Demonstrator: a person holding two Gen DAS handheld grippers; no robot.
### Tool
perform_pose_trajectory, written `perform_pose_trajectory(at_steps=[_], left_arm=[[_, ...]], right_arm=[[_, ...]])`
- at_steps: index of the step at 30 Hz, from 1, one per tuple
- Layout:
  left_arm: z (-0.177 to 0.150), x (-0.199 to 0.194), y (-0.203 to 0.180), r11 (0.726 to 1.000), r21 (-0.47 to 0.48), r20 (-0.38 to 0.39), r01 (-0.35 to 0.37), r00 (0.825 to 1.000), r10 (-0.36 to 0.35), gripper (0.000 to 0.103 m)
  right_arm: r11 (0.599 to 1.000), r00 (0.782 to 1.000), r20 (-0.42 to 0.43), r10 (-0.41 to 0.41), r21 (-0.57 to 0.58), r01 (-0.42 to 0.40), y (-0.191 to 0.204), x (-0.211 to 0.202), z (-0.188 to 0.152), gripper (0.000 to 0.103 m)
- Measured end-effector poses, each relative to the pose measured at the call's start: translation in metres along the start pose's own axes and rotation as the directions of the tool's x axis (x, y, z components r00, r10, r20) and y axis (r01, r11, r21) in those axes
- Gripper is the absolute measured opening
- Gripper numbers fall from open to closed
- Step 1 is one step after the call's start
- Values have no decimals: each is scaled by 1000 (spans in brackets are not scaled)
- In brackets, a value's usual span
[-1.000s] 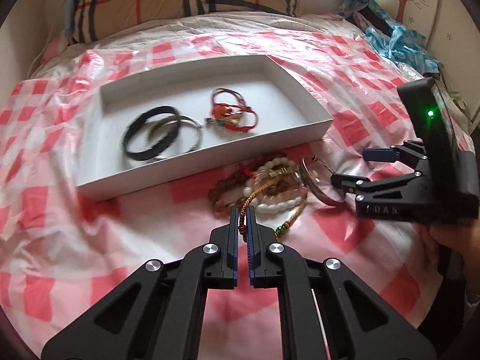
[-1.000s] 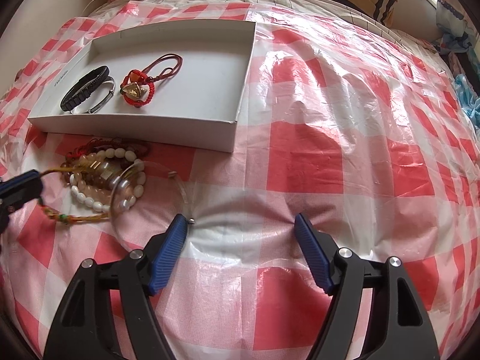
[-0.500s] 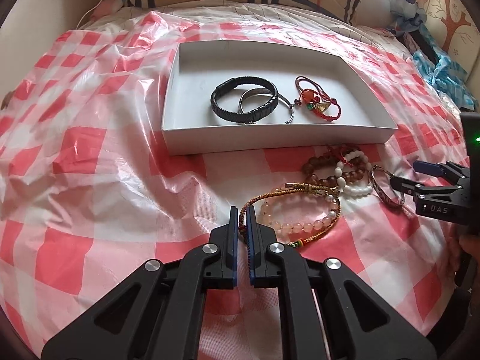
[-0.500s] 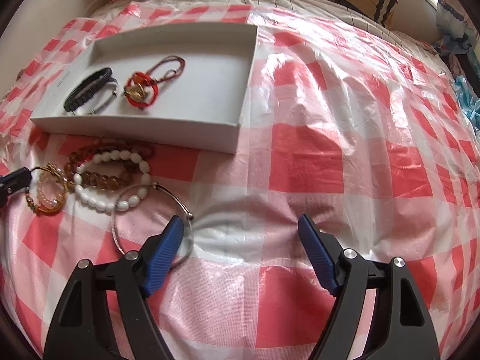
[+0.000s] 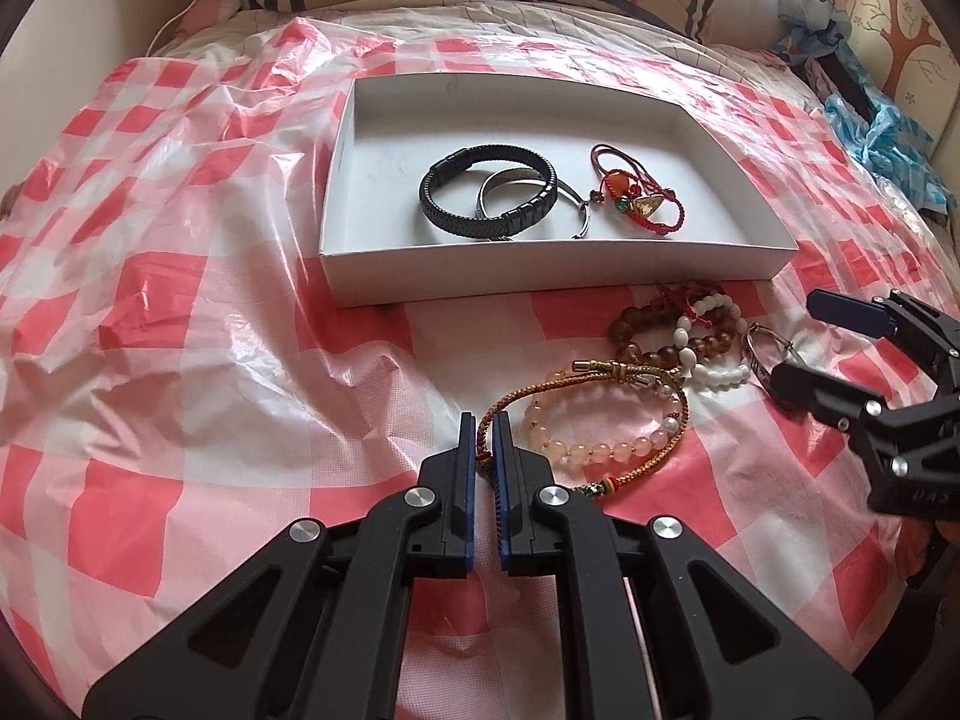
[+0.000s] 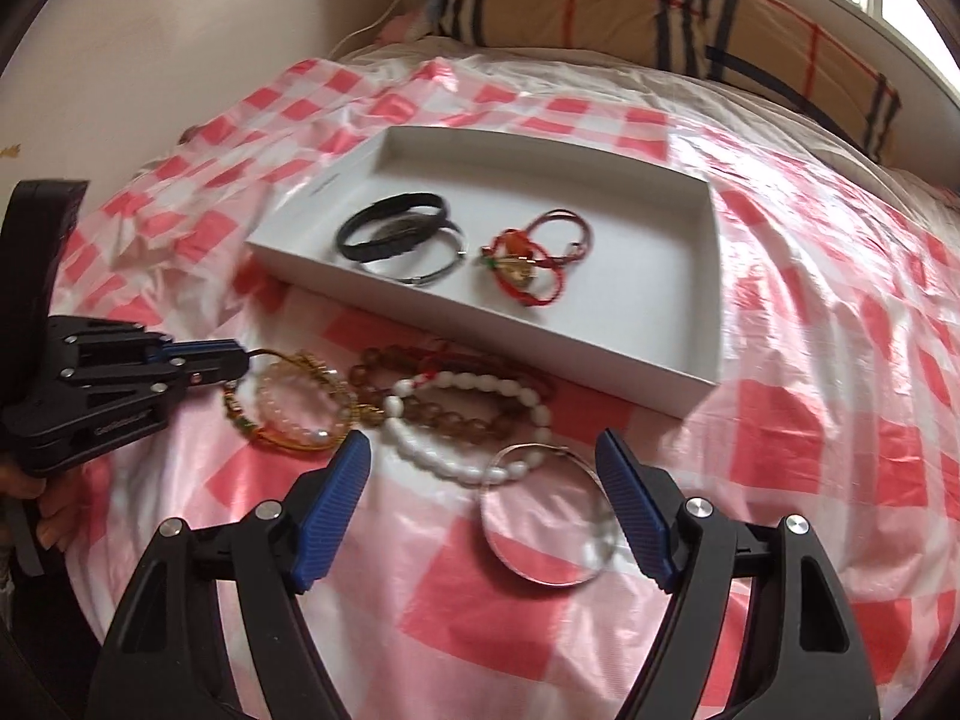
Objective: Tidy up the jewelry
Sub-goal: 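Reach the right tool toward the beaded bracelets beside the left tool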
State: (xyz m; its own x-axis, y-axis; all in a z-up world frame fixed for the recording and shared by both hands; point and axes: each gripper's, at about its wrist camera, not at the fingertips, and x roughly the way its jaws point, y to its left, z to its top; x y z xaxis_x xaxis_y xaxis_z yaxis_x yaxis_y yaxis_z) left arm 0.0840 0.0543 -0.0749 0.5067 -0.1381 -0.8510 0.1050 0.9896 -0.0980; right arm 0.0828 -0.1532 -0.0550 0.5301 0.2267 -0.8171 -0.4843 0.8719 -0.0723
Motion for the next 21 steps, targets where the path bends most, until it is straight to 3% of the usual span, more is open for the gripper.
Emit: perform_pose_trajectory(at_steps=[7,12,21], left_arm=[[-5,-2,-17,993,99,-18,60,998,-58,5],[-10,-2,-32,982,177,-36,73,997,-68,5],[-7,-1,-24,989,134,-33,64,998,-60,5]], right_arm=[[999,1000,-17,-21,49,22,-12,7,-4,75],[998,999,32,14,61,-16,-11,6,4,75],[1000,1000,-16,7,-18,-8,18,45,21,49]])
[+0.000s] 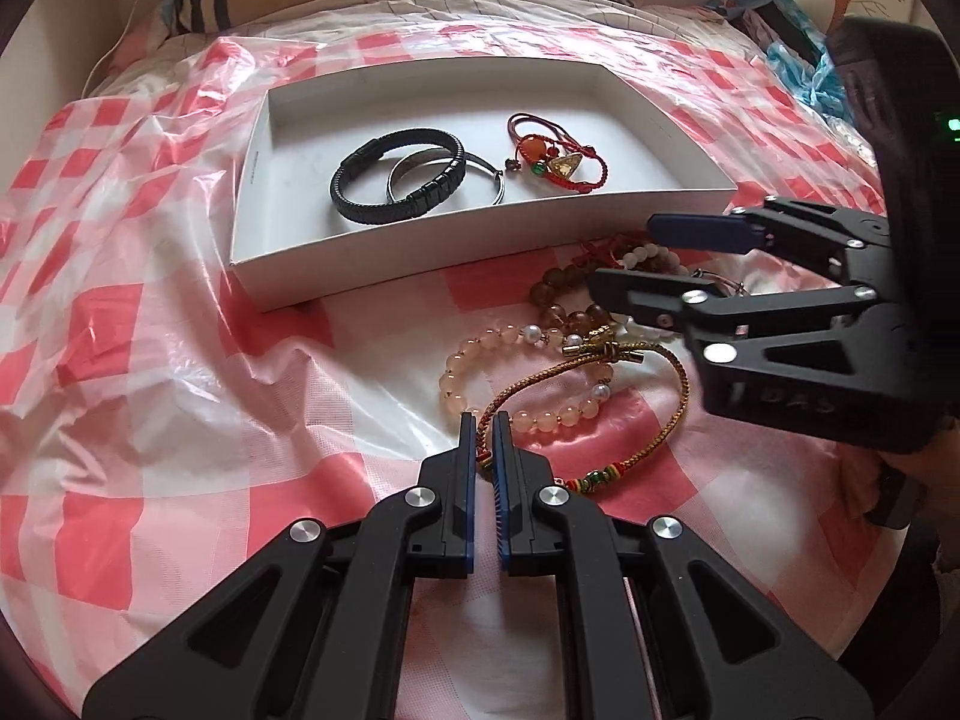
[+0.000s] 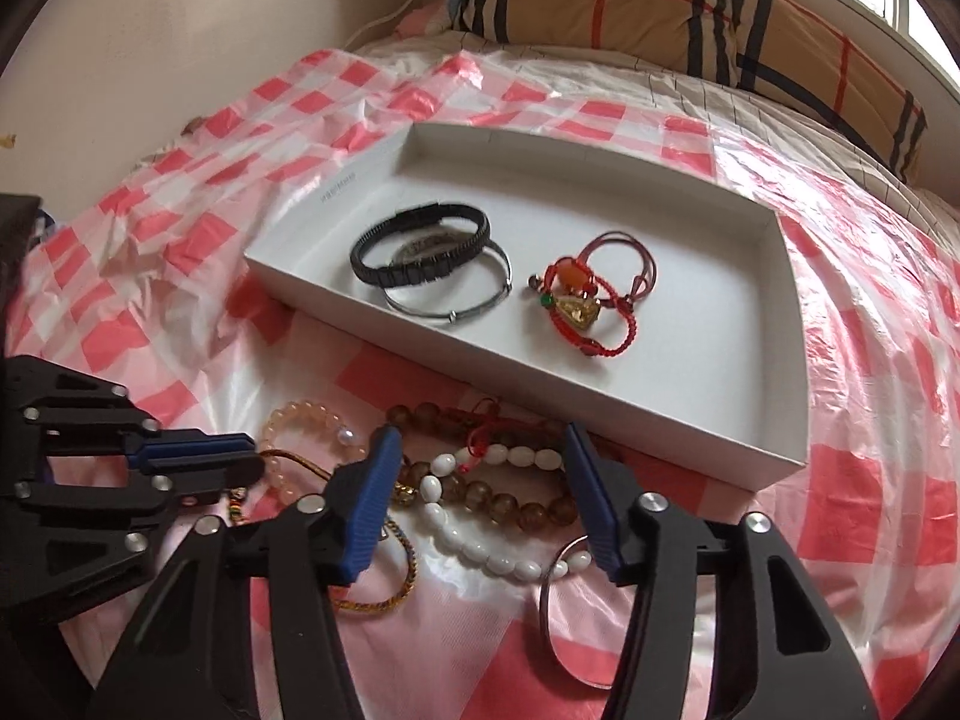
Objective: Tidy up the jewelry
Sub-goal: 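Reach the right tool toward the beaded bracelets beside the left tool, then lift the red string bracelet with the right tool while the left tool holds the gold cord bracelet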
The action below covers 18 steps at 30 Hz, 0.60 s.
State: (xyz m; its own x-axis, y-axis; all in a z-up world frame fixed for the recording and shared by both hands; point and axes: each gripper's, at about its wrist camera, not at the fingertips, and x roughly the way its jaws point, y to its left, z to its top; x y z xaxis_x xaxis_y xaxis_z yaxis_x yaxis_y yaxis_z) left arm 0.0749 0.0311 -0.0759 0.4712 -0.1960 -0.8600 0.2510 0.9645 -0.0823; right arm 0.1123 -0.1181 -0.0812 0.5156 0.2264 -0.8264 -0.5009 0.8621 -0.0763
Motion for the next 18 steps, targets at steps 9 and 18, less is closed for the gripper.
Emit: perform_pose_trajectory(at_steps=[9,18], left_arm=[[-1,0,0,1000,-2,2,0,1000,0,5],[-1,0,2,1000,-9,5,-1,1000,1,5]], right_arm=[[980,992,6,130,150,-129,-27,-4,-3,4],[910,951,191,245,294,-293,-59,-60,-14,4]])
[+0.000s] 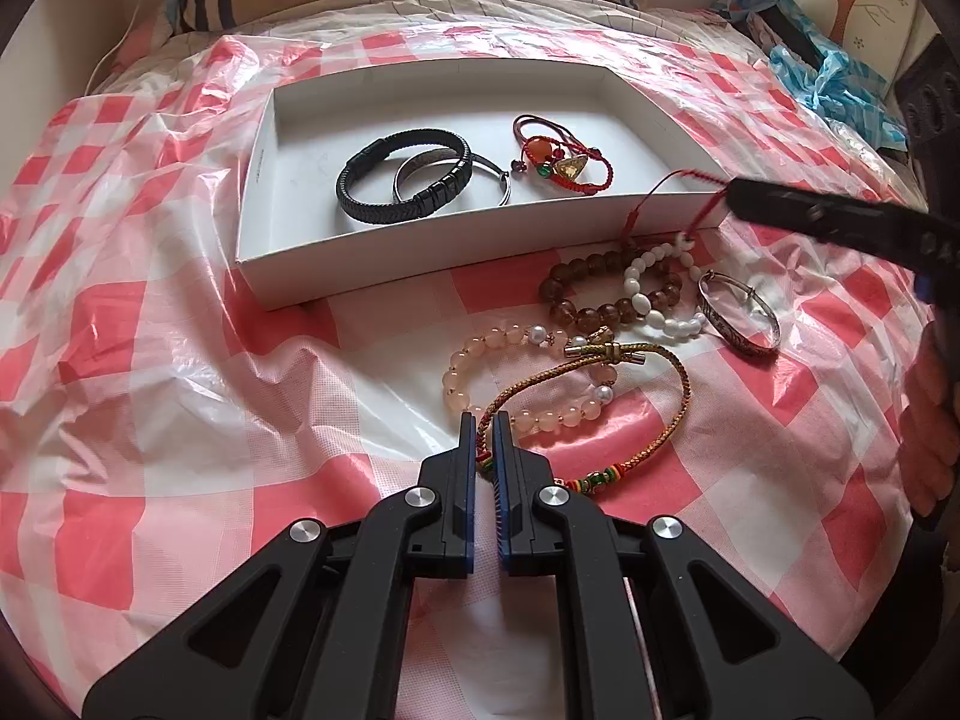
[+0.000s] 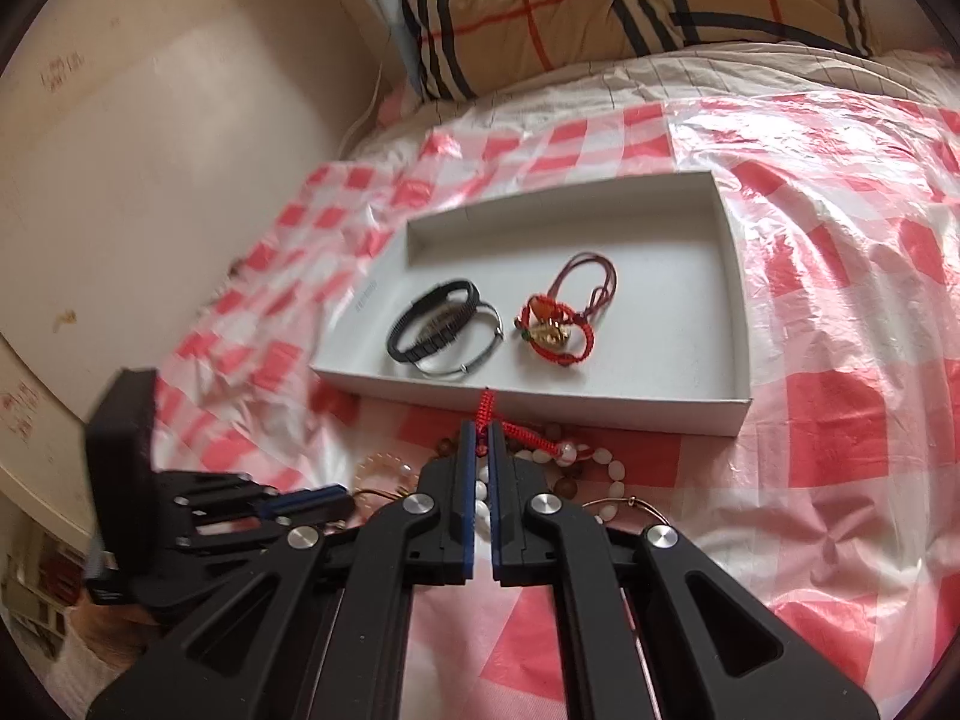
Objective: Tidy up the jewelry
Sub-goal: 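Lift the red string bracelet with the right tool while the left tool holds the gold cord bracelet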
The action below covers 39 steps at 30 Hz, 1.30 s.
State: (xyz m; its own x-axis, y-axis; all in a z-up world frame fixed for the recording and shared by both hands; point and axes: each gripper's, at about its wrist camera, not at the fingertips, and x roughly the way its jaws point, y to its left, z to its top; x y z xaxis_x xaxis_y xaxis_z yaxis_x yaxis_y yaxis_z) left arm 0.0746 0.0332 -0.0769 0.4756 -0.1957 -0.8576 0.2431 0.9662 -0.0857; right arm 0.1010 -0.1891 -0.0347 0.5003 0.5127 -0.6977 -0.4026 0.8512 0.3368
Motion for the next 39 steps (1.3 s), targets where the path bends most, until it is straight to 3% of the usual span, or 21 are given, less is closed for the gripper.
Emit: perform_pose_trajectory(at_steps=[5,15,24,39], left_arm=[[0,0,0,1000,1,4,-7,1000,7,5],[-4,-10,-11,996,16,53,-86,995,85,5],[-8,-31,-19,987,6,143,-161,977,159,5],[-6,-39,-8,989,-32,187,-142,971,146,5]], right_arm=[[998,997,57,52,29,-53,0,-20,-1,4],[997,995,73,75,10,-76,17,-44,-29,4],[998,996,66,66,12,-67,19,-51,-44,4],[999,996,66,53,5,-53,20,-49,-42,4]])
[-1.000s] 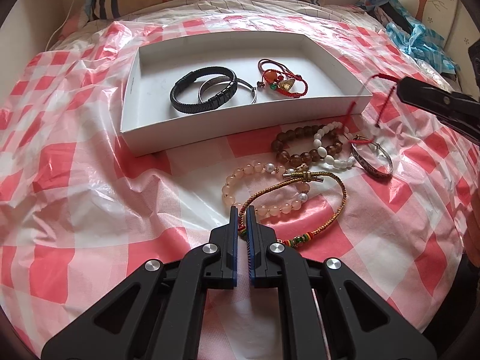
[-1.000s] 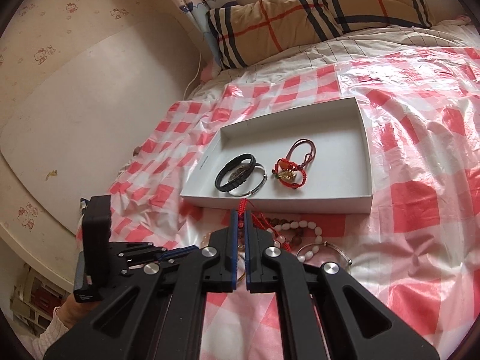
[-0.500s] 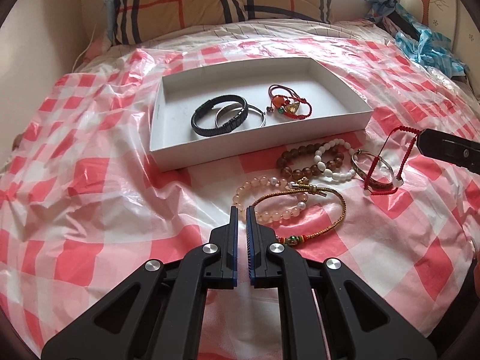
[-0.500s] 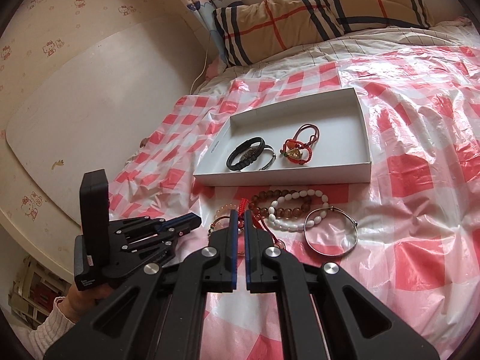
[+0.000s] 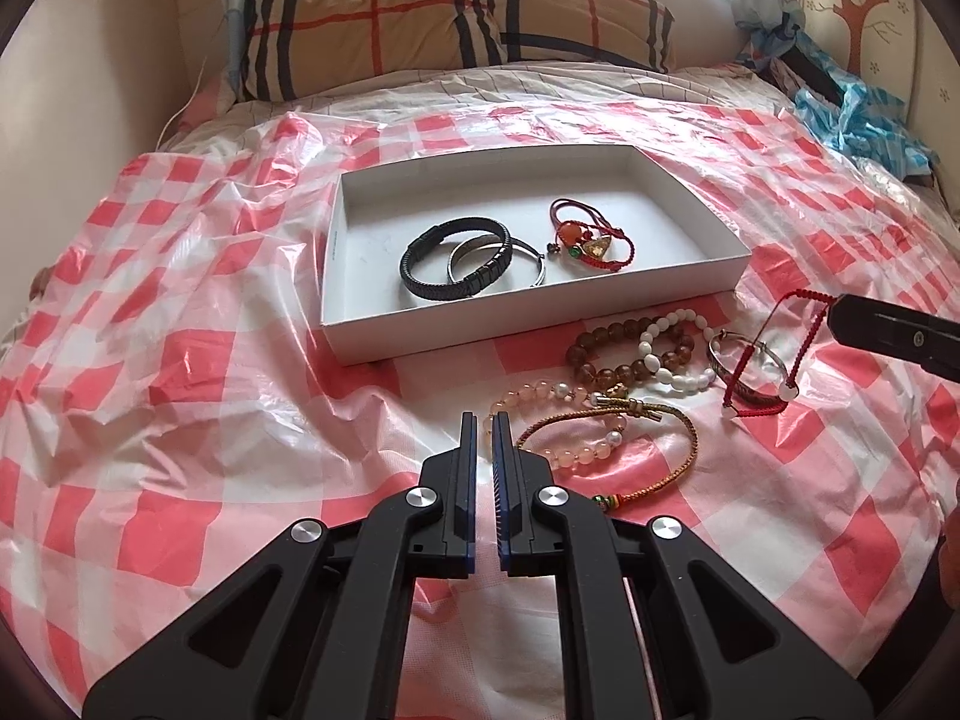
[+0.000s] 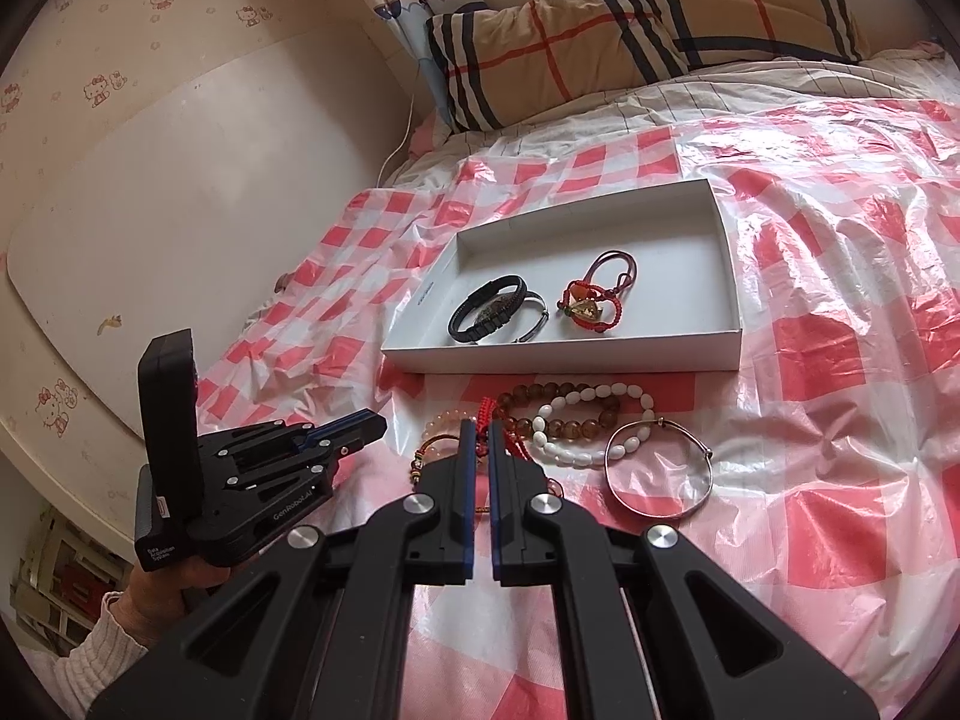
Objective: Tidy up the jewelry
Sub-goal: 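Lift the red string bracelet with the right tool while the left tool holds the gold cord bracelet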
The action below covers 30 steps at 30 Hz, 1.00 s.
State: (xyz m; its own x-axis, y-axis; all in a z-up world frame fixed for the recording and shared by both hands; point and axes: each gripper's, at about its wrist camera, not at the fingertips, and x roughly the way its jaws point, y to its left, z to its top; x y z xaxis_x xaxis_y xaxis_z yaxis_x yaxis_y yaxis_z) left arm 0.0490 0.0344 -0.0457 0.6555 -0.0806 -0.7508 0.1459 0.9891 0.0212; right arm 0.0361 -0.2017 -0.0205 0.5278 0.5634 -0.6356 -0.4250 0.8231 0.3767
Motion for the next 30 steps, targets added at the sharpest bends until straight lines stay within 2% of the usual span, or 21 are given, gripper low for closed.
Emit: perform_pose_trajectory(at_steps=[3,6,7,9,13,14,18,20,23,25,28,30], left_arm=[[0,4,3,999,-17,-21,40,999,-41,5],[-2,10,1,999,-14,-41,48,998,-49,6],[-2,12,-1,999,-11,-48,51,998,-51,12],[-2,17,-6,999,6,-55,40,998,-39,29],[-6,20,-16,998,46,-77,46,996,-42,33],[-9,24,-17,997,57,-101,42,994,-36,32],[-13,28,-22,995,72,-144,66,988,-55,6],[-12,25,-18,994,41,-147,101,985,-94,0],[-9,17,-9,991,-8,-113,133,985,-133,0],[-5,8,-6,987,-25,-57,156,986,-158,0],[-1,-5,-6,986,-24,14,164,986,-164,0],[0,-4,-6,990,-22,9,140,990,-140,0]], right_arm=[[1000,1000,2,0,9,0,-2,-1,1,4],[1000,1000,4,4,12,-4,-4,-2,2,4],[1000,1000,4,4,11,-4,-4,-2,2,4],[1000,1000,3,7,8,-7,-4,-2,2,4],[1000,1000,2,11,6,-11,-3,-2,3,4],[1000,1000,4,12,7,-12,-4,-3,3,4],[1000,1000,8,13,10,-13,-4,-3,3,4],[1000,1000,11,14,14,-14,-5,-4,4,4],[1000,1000,14,16,14,-16,-5,-4,4,4],[1000,1000,16,18,14,-18,-4,-5,4,4],[1000,1000,18,21,10,-21,-3,-4,5,4],[1000,1000,19,20,9,-21,-2,-4,4,4]])
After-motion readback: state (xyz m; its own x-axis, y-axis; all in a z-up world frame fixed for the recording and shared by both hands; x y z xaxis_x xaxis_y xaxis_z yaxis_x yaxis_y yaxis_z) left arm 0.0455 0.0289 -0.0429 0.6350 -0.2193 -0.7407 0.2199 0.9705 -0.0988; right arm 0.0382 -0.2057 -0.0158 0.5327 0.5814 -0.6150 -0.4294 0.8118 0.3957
